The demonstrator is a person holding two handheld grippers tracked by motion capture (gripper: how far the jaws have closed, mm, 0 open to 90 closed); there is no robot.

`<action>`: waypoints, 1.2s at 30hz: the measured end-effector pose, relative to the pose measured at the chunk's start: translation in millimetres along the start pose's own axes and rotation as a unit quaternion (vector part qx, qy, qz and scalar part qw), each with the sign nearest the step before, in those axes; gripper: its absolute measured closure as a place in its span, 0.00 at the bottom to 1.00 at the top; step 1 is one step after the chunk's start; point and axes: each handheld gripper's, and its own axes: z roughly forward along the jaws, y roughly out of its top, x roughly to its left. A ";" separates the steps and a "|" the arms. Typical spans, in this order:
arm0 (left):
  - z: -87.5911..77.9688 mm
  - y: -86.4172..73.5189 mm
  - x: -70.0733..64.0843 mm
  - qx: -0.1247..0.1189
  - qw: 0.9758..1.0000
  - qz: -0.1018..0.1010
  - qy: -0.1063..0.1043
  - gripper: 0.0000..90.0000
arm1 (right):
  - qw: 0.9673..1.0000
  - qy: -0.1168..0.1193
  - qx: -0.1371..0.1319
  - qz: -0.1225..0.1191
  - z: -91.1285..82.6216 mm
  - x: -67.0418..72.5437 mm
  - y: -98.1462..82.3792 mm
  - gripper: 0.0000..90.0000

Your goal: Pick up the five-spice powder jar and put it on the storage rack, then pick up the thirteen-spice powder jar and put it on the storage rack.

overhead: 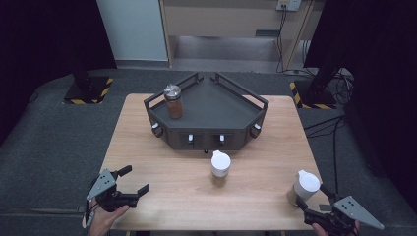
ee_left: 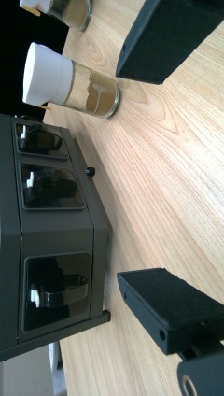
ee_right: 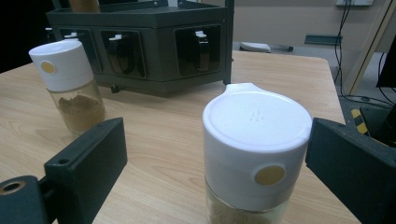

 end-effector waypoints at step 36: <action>-1.5 2.6 -0.4 0.032 0.999 0.004 0.019 0.02 | 1.000 -0.003 -0.006 0.002 -1.9 1.0 -0.6 0.06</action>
